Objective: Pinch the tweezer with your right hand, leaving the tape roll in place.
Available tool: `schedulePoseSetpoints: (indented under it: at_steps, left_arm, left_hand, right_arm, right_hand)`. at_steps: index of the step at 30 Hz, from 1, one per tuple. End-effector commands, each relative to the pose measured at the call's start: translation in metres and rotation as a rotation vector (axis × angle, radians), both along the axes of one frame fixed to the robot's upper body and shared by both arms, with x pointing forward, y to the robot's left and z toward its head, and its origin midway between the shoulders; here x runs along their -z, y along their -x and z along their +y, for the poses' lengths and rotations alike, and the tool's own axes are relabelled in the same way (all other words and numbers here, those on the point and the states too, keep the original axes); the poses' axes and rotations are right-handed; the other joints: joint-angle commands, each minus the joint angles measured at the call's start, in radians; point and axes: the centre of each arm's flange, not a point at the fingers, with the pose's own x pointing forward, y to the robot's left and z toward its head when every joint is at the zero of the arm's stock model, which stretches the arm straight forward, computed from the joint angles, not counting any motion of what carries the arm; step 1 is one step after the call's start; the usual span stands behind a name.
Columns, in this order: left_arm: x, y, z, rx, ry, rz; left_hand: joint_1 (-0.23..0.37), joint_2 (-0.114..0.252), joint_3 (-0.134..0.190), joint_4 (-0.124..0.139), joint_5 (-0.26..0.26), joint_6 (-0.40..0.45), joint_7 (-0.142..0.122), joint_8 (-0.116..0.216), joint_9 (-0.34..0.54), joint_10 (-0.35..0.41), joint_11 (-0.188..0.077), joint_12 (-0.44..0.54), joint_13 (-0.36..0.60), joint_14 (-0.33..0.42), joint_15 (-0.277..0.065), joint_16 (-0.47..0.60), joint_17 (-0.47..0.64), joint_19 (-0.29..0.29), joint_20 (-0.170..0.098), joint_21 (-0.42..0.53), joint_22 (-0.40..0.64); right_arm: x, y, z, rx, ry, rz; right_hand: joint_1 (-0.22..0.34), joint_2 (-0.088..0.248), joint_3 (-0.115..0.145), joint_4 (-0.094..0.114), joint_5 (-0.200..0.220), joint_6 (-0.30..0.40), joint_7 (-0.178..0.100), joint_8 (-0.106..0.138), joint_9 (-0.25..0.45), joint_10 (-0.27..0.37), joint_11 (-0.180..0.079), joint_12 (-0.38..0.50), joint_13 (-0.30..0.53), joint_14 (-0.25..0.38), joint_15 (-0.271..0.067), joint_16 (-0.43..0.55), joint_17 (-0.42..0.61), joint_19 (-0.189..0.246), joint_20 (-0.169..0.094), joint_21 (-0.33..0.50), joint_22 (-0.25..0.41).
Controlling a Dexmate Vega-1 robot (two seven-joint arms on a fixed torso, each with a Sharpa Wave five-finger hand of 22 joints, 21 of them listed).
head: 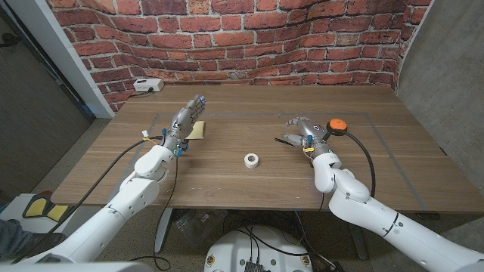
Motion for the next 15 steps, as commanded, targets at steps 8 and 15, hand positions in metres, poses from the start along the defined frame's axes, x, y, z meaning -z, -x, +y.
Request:
schedulePoseSetpoints:
  at_steps: [8, 15]
  left_arm:
    - [0.005, 0.004, -0.001, 0.004, -0.004, 0.015]
    - [0.006, 0.005, 0.003, -0.004, 0.004, 0.021]
  left_hand:
    - [0.023, -0.005, 0.029, -0.003, 0.004, 0.007, -0.004, -0.003, 0.003, 0.003, -0.002, -0.005, 0.005, 0.004, -0.003, -0.005, 0.002, -0.016, 0.009, -0.008, 0.004]
    - [0.029, -0.007, 0.041, -0.003, 0.003, 0.008, -0.006, -0.004, 0.003, 0.002, -0.001, -0.006, 0.006, -0.001, -0.005, -0.007, 0.002, -0.025, 0.01, -0.011, 0.004]
  right_arm:
    - [0.014, -0.015, 0.005, 0.039, -0.044, 0.058]
    - [0.022, -0.013, 0.017, 0.107, -0.011, 0.014]
  right_hand:
    - [0.005, 0.001, -0.006, -0.005, 0.0, 0.059, -0.036, 0.02, 0.005, 0.024, -0.021, 0.003, 0.005, 0.033, -0.001, 0.007, 0.001, 0.019, 0.006, 0.0, 0.005]
    - [-0.001, -0.006, -0.012, -0.003, -0.001, 0.061, -0.041, 0.017, 0.004, 0.024, -0.018, 0.003, 0.005, 0.036, 0.006, 0.007, 0.002, 0.024, 0.014, 0.001, 0.005]
